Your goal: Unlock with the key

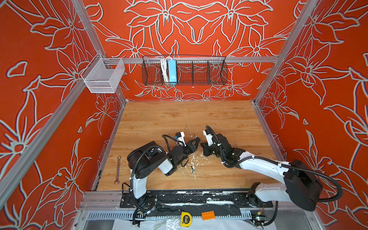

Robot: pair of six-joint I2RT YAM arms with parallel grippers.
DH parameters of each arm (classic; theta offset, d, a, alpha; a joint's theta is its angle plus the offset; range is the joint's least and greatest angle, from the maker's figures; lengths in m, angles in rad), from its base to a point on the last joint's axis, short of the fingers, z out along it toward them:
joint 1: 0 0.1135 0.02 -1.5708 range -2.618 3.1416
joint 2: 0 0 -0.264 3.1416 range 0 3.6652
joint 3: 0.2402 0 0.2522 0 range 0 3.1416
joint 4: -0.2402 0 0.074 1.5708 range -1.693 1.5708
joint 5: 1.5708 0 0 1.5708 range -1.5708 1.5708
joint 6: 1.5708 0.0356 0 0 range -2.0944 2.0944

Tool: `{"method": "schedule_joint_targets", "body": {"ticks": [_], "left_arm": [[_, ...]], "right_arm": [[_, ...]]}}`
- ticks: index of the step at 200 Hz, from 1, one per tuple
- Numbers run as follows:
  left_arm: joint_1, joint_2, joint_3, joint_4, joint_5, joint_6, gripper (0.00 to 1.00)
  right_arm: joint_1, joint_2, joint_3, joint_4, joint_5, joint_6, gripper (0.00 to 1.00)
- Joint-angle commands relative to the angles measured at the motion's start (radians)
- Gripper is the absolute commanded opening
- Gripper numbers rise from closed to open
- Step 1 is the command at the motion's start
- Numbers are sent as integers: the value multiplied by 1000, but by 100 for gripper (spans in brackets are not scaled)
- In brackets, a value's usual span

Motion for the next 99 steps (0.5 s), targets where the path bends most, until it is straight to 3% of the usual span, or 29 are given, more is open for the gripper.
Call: {"method": "schedule_joint_targets", "body": {"ticks": [1, 60, 99], "left_arm": [[-41, 28, -8, -28, -38, 33, 0], [-104, 35, -12, -29, -158, 36, 0], [-110, 58, 5, -29, -135, 50, 0]], "right_arm": [[-6, -20, -2, 148, 4, 12, 0], [0, 8, -17, 210, -33, 32, 0], [0, -27, -27, 194, 18, 22, 0]]}}
